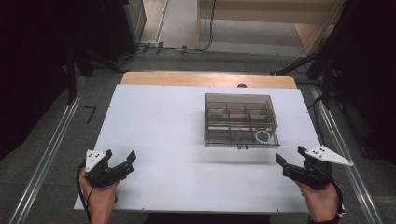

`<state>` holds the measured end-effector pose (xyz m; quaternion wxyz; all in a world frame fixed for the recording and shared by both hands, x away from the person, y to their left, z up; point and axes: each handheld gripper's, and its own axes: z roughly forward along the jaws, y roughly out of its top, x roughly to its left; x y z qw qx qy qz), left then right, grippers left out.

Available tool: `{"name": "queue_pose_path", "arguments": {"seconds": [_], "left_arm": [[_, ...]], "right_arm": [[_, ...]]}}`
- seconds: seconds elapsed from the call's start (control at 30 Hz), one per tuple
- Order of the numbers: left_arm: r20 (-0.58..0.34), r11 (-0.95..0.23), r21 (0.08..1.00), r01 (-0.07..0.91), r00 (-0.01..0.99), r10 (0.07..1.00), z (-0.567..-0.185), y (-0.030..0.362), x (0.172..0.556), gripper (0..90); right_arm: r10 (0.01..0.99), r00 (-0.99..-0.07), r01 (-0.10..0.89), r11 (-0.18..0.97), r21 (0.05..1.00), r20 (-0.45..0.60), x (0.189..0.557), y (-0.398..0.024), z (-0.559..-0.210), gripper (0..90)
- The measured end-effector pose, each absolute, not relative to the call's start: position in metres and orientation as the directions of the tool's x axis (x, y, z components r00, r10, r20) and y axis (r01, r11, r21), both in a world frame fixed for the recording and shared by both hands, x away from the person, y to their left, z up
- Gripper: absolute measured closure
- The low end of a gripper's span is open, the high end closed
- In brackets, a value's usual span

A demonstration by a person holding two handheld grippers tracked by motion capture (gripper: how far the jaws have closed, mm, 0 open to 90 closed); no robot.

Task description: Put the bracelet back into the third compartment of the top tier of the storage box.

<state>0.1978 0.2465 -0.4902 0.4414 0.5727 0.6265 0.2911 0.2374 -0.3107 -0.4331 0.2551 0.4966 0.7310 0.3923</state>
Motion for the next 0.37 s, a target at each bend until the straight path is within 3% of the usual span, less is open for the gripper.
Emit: {"name": "queue_pose_path", "arguments": {"seconds": [0.37], "left_arm": [[-0.224,0.179,0.871,0.458,0.045,0.974,-0.490,0.247,0.197,10.7]], "right_arm": [[0.935,-0.356,0.537,0.201,0.819,0.003,0.231,-0.323,-0.439,15.5]]}}
